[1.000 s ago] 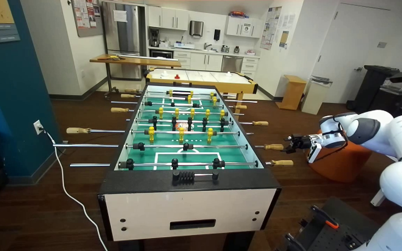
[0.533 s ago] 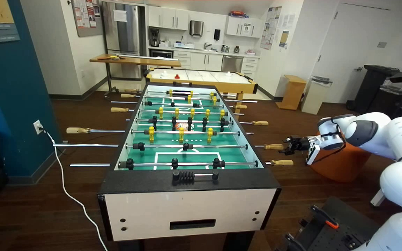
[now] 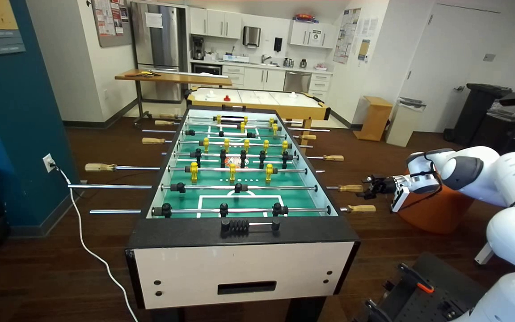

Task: Rotate the second rod on the foosball table

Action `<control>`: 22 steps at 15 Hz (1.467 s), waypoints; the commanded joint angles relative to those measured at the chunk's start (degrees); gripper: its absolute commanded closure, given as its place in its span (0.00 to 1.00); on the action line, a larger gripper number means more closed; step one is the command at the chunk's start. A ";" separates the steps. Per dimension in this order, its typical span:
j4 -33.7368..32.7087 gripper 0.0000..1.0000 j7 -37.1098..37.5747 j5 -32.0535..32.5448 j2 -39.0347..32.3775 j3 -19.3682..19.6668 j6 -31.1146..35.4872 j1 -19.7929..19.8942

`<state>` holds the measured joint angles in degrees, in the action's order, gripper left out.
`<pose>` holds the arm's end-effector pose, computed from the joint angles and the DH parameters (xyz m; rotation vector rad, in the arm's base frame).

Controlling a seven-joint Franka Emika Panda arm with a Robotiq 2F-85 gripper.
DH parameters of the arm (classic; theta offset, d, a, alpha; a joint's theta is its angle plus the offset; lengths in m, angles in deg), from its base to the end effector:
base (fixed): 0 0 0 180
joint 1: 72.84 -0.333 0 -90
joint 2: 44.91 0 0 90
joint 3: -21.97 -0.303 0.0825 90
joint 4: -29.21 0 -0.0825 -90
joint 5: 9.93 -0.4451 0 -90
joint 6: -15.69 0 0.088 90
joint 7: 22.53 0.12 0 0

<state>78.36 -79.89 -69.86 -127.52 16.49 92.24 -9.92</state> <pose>0.4595 -0.5440 -0.0211 -1.7040 0.3096 -0.5648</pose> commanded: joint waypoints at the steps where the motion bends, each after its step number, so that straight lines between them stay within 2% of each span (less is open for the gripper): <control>1: -3.89 0.00 2.02 -0.50 -2.23 -1.02 -2.89 0.57; 6: -4.83 0.00 1.19 -1.29 -3.12 -1.58 -3.69 0.82; 8: -1.87 0.00 0.15 -2.14 -1.22 -1.34 -2.90 0.73; 11: -1.86 0.00 0.26 -2.65 -1.23 -1.29 -2.81 0.61; 12: -1.85 0.25 0.22 -2.77 -1.23 -1.24 -2.80 0.56; 14: -1.86 0.34 0.19 -2.78 -1.27 -1.06 -2.56 0.53; 19: -2.29 0.72 0.40 -2.58 -2.03 -0.78 -1.69 0.77; 21: -2.65 0.84 0.83 -2.46 -2.34 -0.56 -1.75 0.76; 22: -2.92 0.84 1.34 -2.30 -2.36 -0.46 -1.86 0.69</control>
<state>76.79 -79.95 -71.76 -129.88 16.72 92.24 -9.43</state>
